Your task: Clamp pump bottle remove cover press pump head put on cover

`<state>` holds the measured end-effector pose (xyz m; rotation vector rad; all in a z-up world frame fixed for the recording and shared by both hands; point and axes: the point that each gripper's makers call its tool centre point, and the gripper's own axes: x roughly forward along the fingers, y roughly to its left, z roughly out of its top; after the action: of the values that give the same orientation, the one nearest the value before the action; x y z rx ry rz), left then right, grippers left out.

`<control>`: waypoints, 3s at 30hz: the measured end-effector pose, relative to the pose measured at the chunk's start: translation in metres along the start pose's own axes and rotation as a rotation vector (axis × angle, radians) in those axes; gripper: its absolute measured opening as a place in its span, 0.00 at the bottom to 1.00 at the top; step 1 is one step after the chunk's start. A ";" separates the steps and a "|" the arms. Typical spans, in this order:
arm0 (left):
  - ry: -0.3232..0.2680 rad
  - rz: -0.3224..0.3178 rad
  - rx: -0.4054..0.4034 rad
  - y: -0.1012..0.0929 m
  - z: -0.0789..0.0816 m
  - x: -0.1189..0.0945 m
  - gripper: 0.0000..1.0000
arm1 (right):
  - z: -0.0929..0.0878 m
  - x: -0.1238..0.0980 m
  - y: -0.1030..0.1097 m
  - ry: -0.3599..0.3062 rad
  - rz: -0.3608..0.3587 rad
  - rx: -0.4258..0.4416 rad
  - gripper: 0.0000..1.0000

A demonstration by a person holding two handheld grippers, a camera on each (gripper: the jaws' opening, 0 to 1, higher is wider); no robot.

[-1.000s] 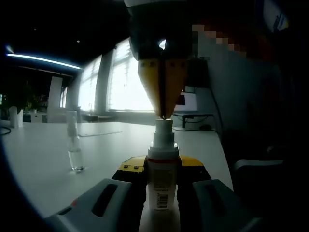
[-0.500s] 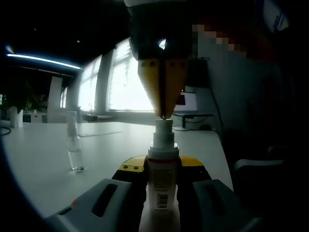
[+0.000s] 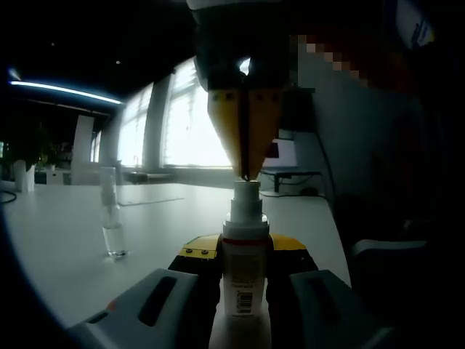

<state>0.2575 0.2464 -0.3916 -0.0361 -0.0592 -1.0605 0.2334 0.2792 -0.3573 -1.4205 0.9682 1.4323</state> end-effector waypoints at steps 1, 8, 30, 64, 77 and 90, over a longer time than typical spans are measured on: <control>0.000 0.000 0.001 0.001 0.000 0.000 0.14 | 0.000 0.000 0.000 0.001 -0.001 0.000 0.00; 0.000 0.001 0.001 0.001 0.000 0.000 0.14 | 0.000 0.003 0.000 0.003 -0.002 0.006 0.00; 0.000 -0.001 0.000 0.001 0.000 0.000 0.14 | -0.001 -0.003 0.000 -0.035 -0.004 0.016 0.00; 0.001 -0.001 0.001 -0.001 0.000 0.000 0.14 | -0.001 -0.016 -0.005 -0.224 -0.096 0.078 0.06; 0.001 0.000 0.001 0.000 0.000 0.000 0.14 | -0.014 -0.024 -0.012 -0.415 -0.195 0.159 0.07; 0.002 0.001 -0.001 0.001 -0.001 0.000 0.14 | -0.024 -0.038 -0.029 -0.645 -0.370 0.380 0.10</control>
<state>0.2586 0.2473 -0.3925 -0.0355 -0.0569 -1.0595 0.2674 0.2637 -0.3194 -0.7288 0.4901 1.2214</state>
